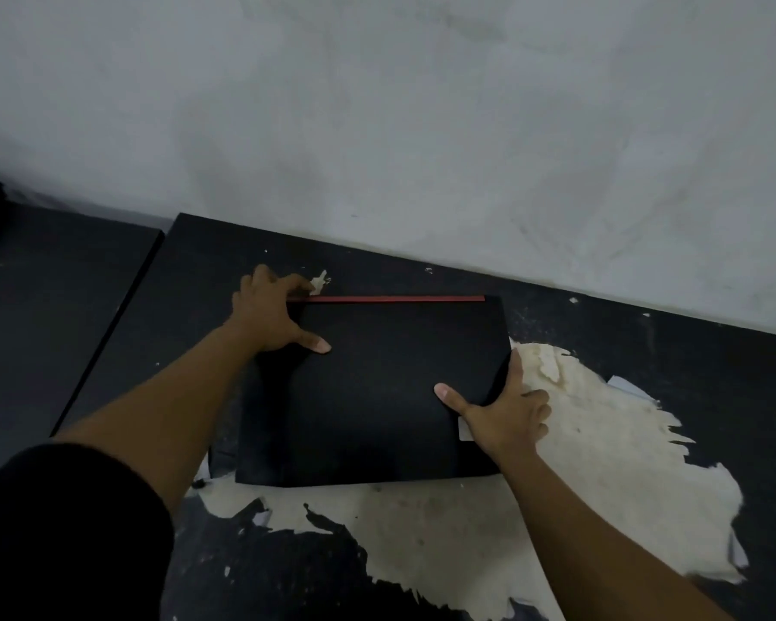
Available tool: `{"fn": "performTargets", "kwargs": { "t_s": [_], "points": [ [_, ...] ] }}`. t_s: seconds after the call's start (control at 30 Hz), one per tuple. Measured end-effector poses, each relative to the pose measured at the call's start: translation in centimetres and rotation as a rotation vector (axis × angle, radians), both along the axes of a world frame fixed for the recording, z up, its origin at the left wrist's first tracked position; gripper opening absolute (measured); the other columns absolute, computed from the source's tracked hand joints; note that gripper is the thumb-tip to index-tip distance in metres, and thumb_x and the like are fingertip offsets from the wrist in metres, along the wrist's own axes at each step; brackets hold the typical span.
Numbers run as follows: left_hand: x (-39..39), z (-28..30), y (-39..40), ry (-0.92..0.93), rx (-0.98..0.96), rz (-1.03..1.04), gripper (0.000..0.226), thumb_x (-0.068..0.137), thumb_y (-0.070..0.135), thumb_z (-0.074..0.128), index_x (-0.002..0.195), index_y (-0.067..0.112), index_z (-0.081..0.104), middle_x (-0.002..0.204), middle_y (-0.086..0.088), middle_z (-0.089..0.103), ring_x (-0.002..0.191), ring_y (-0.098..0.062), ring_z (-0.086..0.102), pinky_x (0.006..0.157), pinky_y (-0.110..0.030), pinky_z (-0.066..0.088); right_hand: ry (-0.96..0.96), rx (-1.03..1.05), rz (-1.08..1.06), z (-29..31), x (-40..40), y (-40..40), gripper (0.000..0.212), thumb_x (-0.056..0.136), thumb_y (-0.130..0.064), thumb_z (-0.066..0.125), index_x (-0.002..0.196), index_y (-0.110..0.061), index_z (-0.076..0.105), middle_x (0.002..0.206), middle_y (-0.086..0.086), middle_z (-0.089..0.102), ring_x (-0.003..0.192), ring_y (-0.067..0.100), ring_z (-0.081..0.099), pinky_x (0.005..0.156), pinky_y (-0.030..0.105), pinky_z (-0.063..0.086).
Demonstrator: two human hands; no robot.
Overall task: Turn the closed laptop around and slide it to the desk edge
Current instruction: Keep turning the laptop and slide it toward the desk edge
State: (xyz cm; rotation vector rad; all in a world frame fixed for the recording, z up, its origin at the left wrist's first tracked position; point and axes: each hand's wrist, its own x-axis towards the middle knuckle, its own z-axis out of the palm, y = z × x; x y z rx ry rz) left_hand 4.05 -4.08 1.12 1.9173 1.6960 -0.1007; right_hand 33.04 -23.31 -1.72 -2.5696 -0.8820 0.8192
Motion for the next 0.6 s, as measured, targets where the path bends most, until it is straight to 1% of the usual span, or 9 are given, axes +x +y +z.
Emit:
{"fn": "performTargets", "kwargs": {
  "t_s": [0.1, 0.13, 0.2, 0.23, 0.3, 0.4, 0.47, 0.53, 0.6],
  "points": [
    [-0.4, -0.2, -4.0, -0.052, 0.118, 0.223, 0.122, 0.045, 0.079, 0.084, 0.149, 0.041, 0.033, 0.143, -0.018, 0.027, 0.132, -0.047, 0.032, 0.107, -0.063, 0.033, 0.005, 0.023, 0.085, 0.3, 0.7, -0.8, 0.130, 0.052, -0.096, 0.064, 0.156, -0.052, -0.002, 0.123, 0.015, 0.038, 0.119, 0.042, 0.041, 0.104, 0.054, 0.038],
    [-0.6, -0.3, -5.7, -0.095, 0.096, 0.298, 0.123, 0.048, 0.082, 0.081, 0.151, 0.043, 0.026, 0.149, -0.020, 0.022, 0.135, -0.050, 0.030, 0.108, -0.066, 0.033, -0.007, 0.029, 0.127, 0.3, 0.9, -1.0, 0.128, 0.053, -0.097, 0.060, 0.155, -0.054, -0.003, 0.117, 0.013, 0.039, 0.114, 0.041, 0.044, 0.102, 0.052, 0.042],
    [-1.0, -0.5, -9.0, -0.187, -0.019, 0.380, 0.127, 0.051, 0.083, 0.080, 0.154, 0.049, 0.014, 0.155, -0.021, 0.015, 0.140, -0.055, 0.026, 0.110, -0.068, 0.034, -0.035, 0.024, 0.196, 0.3, 1.4, -1.3, 0.124, 0.055, -0.100, 0.055, 0.155, -0.056, -0.003, 0.108, 0.011, 0.040, 0.105, 0.039, 0.048, 0.096, 0.048, 0.047],
    [-1.2, -0.6, -10.5, -0.204, -0.064, 0.387, 0.128, 0.051, 0.082, 0.080, 0.155, 0.052, 0.010, 0.155, -0.021, 0.014, 0.140, -0.056, 0.026, 0.109, -0.068, 0.035, -0.052, 0.017, 0.216, 0.3, 1.5, -1.5, 0.123, 0.055, -0.101, 0.053, 0.155, -0.057, -0.003, 0.105, 0.011, 0.041, 0.101, 0.038, 0.049, 0.094, 0.046, 0.049],
    [-1.7, -1.3, -12.6, -0.209, -0.083, 0.389, 0.129, 0.050, 0.084, 0.078, 0.154, 0.057, 0.007, 0.152, -0.021, 0.019, 0.137, -0.057, 0.031, 0.108, -0.067, 0.038, -0.078, 0.007, 0.224, 0.1, 1.5, -1.4, 0.122, 0.054, -0.104, 0.048, 0.155, -0.058, -0.004, 0.103, 0.013, 0.045, 0.098, 0.036, 0.050, 0.092, 0.045, 0.050],
    [-2.3, -1.9, -13.7, -0.241, -0.083, 0.412, 0.130, 0.046, 0.085, 0.079, 0.154, 0.060, 0.011, 0.147, -0.020, 0.023, 0.132, -0.054, 0.041, 0.108, -0.063, 0.042, -0.077, -0.030, 0.206, 0.0, 1.3, -1.3, 0.125, 0.050, -0.106, 0.044, 0.154, -0.059, -0.004, 0.113, 0.019, 0.049, 0.104, 0.037, 0.049, 0.094, 0.045, 0.048],
    [-2.4, -1.8, -13.5, -0.267, -0.100, 0.428, 0.130, 0.045, 0.081, 0.083, 0.154, 0.060, 0.016, 0.148, -0.020, 0.023, 0.132, -0.052, 0.043, 0.108, -0.060, 0.043, -0.074, -0.045, 0.204, 0.2, 1.3, -1.1, 0.126, 0.050, -0.105, 0.047, 0.155, -0.058, -0.004, 0.123, 0.021, 0.051, 0.112, 0.039, 0.048, 0.096, 0.045, 0.045],
    [-2.3, -1.7, -13.3, -0.298, -0.112, 0.445, 0.129, 0.046, 0.075, 0.088, 0.154, 0.059, 0.018, 0.151, -0.020, 0.025, 0.134, -0.050, 0.042, 0.109, -0.058, 0.042, -0.028, -0.045, 0.191, 0.8, 1.2, -0.9, 0.124, 0.055, -0.097, 0.059, 0.157, -0.056, 0.000, 0.136, 0.024, 0.045, 0.123, 0.041, 0.044, 0.100, 0.046, 0.043],
    [-2.3, -1.5, -13.2, -0.365, -0.118, 0.444, 0.130, 0.049, 0.072, 0.089, 0.156, 0.055, 0.017, 0.157, -0.018, 0.030, 0.139, -0.043, 0.040, 0.109, -0.055, 0.040, 0.040, -0.038, 0.174, 1.5, 1.2, -0.7, 0.120, 0.062, -0.086, 0.069, 0.157, -0.055, 0.004, 0.149, 0.026, 0.034, 0.135, 0.043, 0.037, 0.106, 0.047, 0.039]
  ]
}}
